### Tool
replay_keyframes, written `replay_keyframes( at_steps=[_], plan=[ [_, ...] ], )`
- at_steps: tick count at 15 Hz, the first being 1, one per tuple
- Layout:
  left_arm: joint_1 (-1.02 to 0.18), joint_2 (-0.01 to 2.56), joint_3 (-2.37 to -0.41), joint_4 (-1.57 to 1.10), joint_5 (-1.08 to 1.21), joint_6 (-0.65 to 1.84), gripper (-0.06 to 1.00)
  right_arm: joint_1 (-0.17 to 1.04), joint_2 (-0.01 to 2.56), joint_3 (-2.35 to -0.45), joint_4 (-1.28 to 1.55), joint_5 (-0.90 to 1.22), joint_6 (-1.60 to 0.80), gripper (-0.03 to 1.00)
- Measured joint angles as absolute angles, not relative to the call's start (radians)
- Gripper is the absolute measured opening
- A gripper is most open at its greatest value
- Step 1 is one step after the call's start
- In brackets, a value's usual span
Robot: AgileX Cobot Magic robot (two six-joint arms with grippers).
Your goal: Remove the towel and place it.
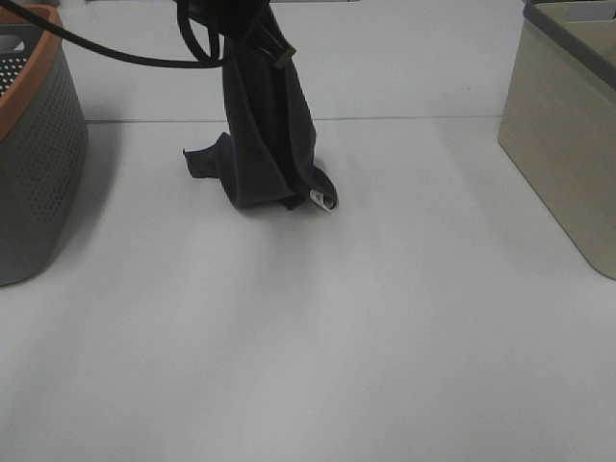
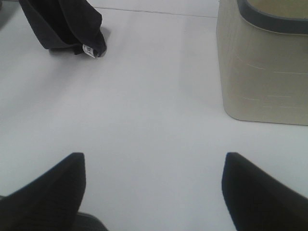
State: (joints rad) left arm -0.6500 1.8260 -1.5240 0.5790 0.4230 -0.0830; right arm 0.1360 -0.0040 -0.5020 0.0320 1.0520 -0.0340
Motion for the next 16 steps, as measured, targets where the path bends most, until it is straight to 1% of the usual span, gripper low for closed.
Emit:
replay_keyframes(
  at_steps=[3,4,5,6,8,10,12,13,14,16],
  plan=[
    [-0.65,1.786,-1.519,0.575,0.418,-0.083,0.0,0.136,-0.003,-0.502,0.056,1.05,-0.046,0.76],
    [-0.65,1.779,-1.519,0.569,0.416,-0.083,0.0,0.136,0.064,-0.509,0.095,1.045,-0.133,0.76],
    [-0.65,1.779,-1.519,0.566,0.416,-0.083,0.0,0.136,0.092,-0.514,0.108,1.037,-0.161,0.76],
    [-0.65,1.779,-1.519,0.559,0.416,-0.083,0.0,0.136,0.144,-0.518,0.14,0.998,-0.215,0.74],
    [-0.65,1.779,-1.519,0.554,0.416,-0.083,0.0,0.136,0.255,-0.522,0.23,0.85,-0.336,0.72],
    [-0.65,1.779,-1.515,0.548,0.416,-0.083,0.0,0.136,0.403,-0.522,0.346,0.705,-0.458,0.72],
    [-0.65,1.779,-1.497,0.539,0.419,-0.083,0.0,0.136,0.513,-0.522,0.452,0.617,-0.554,0.72],
    [-0.65,1.779,-1.476,0.538,0.427,-0.079,0.0,0.136,0.69,-0.522,0.651,0.538,-0.712,0.7],
    [-0.65,1.779,-1.472,0.531,0.43,-0.071,0.0,0.136,0.768,-0.522,0.761,0.517,-0.819,0.68],
    [-0.65,1.779,-1.473,0.526,0.43,-0.057,0.0,0.136,0.916,-0.522,0.96,0.501,-1.129,0.65]
  ],
)
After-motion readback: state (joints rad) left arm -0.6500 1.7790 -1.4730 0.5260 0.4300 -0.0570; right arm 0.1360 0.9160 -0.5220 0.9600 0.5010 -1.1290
